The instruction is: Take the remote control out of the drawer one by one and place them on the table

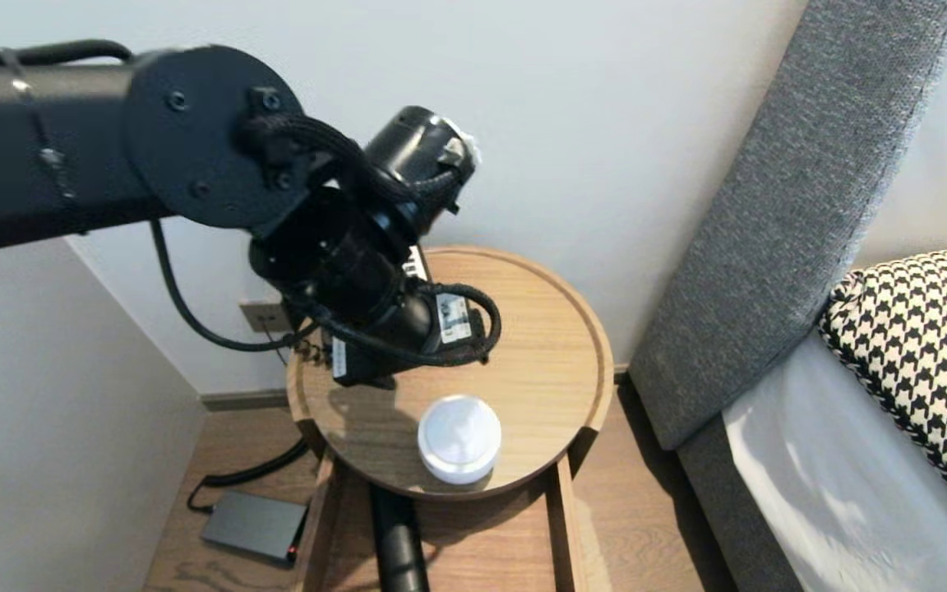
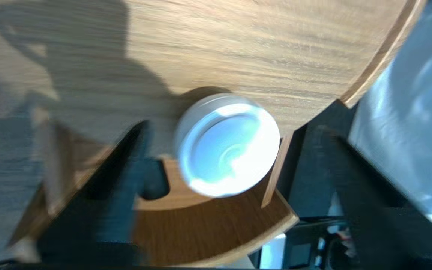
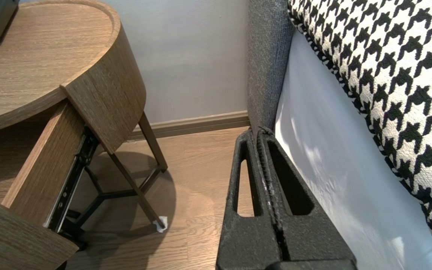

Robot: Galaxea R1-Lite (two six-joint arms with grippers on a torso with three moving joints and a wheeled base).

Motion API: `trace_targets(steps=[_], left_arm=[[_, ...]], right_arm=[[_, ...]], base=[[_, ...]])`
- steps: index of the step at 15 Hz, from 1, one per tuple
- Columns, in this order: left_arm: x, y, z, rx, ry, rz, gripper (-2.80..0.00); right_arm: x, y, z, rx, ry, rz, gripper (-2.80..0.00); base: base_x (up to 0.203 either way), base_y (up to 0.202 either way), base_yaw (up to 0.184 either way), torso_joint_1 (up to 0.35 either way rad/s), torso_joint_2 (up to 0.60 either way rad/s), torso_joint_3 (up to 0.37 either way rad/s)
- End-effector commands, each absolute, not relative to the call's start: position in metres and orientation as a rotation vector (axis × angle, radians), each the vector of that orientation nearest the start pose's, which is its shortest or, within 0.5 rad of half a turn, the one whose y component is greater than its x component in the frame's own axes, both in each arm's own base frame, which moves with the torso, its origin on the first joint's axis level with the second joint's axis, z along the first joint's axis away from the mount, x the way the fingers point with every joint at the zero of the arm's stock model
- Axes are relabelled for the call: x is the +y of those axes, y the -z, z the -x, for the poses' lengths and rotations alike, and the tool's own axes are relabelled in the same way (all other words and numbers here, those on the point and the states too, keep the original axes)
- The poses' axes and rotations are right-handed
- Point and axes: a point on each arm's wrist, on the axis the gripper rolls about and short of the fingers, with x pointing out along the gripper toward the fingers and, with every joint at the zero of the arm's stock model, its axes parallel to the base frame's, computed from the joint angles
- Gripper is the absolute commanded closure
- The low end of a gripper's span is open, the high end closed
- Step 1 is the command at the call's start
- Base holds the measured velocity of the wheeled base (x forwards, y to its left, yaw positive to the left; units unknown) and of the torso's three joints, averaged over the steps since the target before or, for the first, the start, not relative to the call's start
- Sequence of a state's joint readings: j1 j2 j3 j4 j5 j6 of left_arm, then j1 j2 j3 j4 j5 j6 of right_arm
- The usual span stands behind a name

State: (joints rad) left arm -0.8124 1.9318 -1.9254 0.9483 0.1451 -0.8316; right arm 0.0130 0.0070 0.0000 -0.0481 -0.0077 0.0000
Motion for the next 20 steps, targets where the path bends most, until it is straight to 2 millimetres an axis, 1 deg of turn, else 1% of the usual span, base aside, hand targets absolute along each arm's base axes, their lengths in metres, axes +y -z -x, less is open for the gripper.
trace_targets(steps=[1, 3, 4, 5, 8, 9, 10, 12, 14, 15, 18, 20], left_arm=[[-0.212, -0.306, -0.211, 0.991, 0.226, 0.361, 0.00], [-0.191, -0.318, -0.191, 1.000, 0.222, 0.374, 0.00], [-0.182, -0.319, -0.183, 1.012, 0.215, 0.370, 0.00], [-0.177, -0.316, -0.177, 1.029, 0.208, 0.358, 0.00], [-0.164, -0.286, -0.159, 1.139, 0.164, 0.289, 0.00], [-0.161, -0.277, -0.156, 1.172, 0.153, 0.278, 0.00], [-0.158, -0.263, -0.153, 1.213, 0.131, 0.267, 0.00], [-0.160, -0.240, -0.151, 1.258, 0.100, 0.273, 0.00], [-0.173, -0.213, -0.147, 1.323, 0.093, 0.263, 0.00], [-0.179, -0.205, -0.144, 1.343, 0.108, 0.256, 0.00], [-0.180, -0.190, -0.138, 1.377, 0.097, 0.200, 0.00], [-0.185, -0.183, -0.139, 1.358, 0.116, 0.197, 0.00]], right_arm=[[0.000, -0.073, 0.020, -0.015, -0.006, 0.000, 0.00], [0.000, -0.073, 0.020, -0.015, -0.006, 0.000, 0.00], [0.000, -0.073, 0.020, -0.015, -0.006, 0.000, 0.00], [0.000, -0.073, 0.020, -0.015, -0.006, 0.000, 0.00], [0.000, -0.073, 0.020, -0.015, -0.006, 0.000, 0.00], [0.000, -0.073, 0.020, -0.015, -0.006, 0.000, 0.00], [0.000, -0.073, 0.020, -0.015, -0.006, 0.000, 0.00], [0.000, -0.073, 0.020, -0.015, -0.006, 0.000, 0.00], [0.000, -0.073, 0.020, -0.015, -0.006, 0.000, 0.00], [0.000, -0.073, 0.020, -0.015, -0.006, 0.000, 0.00], [0.000, -0.073, 0.020, -0.015, -0.006, 0.000, 0.00], [0.000, -0.073, 0.020, -0.015, -0.006, 0.000, 0.00]], base=[[0.000, 0.000, 0.000, 0.000, 0.00, 0.000], [0.000, 0.000, 0.000, 0.000, 0.00, 0.000], [0.000, 0.000, 0.000, 0.000, 0.00, 0.000], [0.000, 0.000, 0.000, 0.000, 0.00, 0.000], [0.000, 0.000, 0.000, 0.000, 0.00, 0.000], [0.000, 0.000, 0.000, 0.000, 0.00, 0.000], [0.000, 0.000, 0.000, 0.000, 0.00, 0.000], [0.000, 0.000, 0.000, 0.000, 0.00, 0.000], [0.000, 0.000, 0.000, 0.000, 0.00, 0.000], [0.000, 0.000, 0.000, 0.000, 0.00, 0.000], [0.000, 0.000, 0.000, 0.000, 0.00, 0.000], [0.000, 0.000, 0.000, 0.000, 0.00, 0.000]])
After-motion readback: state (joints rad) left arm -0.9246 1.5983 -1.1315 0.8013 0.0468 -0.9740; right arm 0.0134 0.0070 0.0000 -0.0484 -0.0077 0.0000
